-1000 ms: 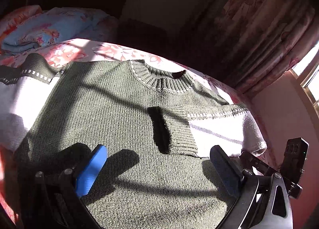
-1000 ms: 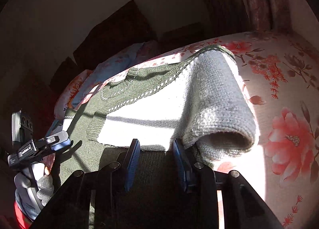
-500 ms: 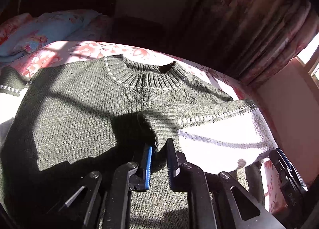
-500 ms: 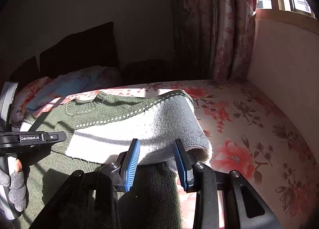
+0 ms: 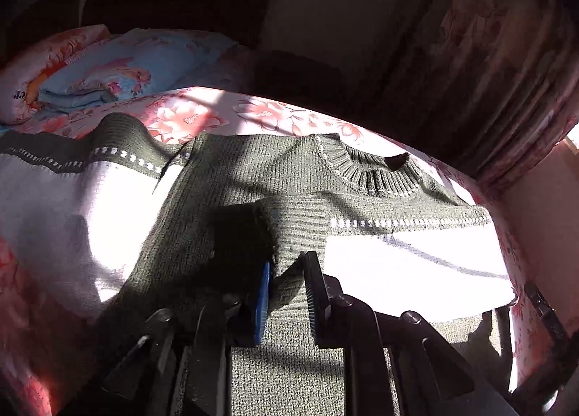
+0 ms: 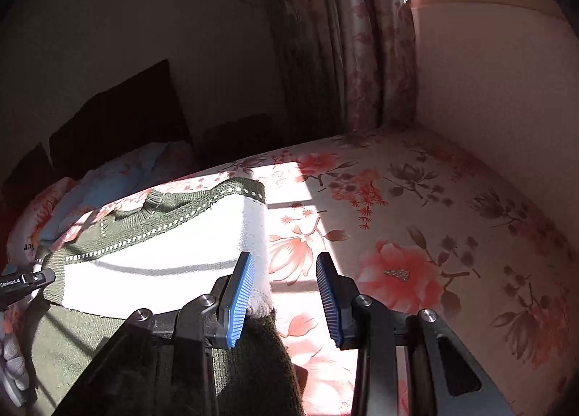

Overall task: Fold small clothes
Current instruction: 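Carry the sleeve across the sweater body with the right gripper and lay it down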

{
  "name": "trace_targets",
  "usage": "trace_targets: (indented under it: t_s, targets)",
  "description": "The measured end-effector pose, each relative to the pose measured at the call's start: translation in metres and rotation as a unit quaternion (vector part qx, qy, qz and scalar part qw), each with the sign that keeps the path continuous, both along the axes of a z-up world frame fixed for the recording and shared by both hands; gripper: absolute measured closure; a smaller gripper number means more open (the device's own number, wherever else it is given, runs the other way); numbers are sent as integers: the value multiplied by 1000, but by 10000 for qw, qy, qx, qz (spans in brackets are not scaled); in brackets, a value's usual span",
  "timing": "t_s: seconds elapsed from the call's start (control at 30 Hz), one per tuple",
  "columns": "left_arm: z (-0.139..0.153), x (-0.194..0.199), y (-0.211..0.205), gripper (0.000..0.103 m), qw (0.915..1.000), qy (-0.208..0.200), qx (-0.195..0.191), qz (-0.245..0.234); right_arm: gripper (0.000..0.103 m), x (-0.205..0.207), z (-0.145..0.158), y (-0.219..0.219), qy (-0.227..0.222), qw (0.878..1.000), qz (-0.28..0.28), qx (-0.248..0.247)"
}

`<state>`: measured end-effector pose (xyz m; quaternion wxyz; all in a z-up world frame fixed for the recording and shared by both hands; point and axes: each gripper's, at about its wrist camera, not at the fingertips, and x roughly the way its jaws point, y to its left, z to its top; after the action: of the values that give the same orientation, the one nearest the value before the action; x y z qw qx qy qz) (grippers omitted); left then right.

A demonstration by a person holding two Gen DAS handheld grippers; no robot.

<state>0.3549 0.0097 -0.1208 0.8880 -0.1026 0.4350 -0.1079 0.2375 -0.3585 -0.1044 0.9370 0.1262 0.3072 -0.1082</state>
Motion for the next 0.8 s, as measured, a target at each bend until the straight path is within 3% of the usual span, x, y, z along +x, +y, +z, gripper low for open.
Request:
trace_targets:
  t_s: [0.03,0.13,0.2,0.33,0.43,0.53,0.6,0.67,0.8]
  targets:
    - [-6,-5,1,0,9998,-134,-101,-63,67,0,0,1,10,10000,8,-18]
    - [1,-13,0,0,9989,-393,-199,-162,67,-1,-1,3,33,10000,-12,-86]
    - [8,-23,7,0,9971,-684,-163,292,67,3,-1,8,93,9998,58,-167]
    - [9,-25,27,0,9947,-664,-610,504,67,40,-23,27,1158,9900,697,-405]
    - [9,-22,34,0,9929,-650,-778,625,67,43,-24,41,1184,9863,748,-874]
    - [15,-29,39,0,9888,-935,-929,697,67,20,-9,37,528,9931,347,-992]
    - [21,-34,38,0,9854,-1151,-1151,503,66,18,-9,31,486,9947,345,-833]
    - [21,-33,30,0,9851,-1112,-1304,158,66,38,-23,34,1114,9894,590,-723]
    - [17,-29,2,0,9889,-839,-1114,-514,66,36,-20,49,1059,9863,619,-1105]
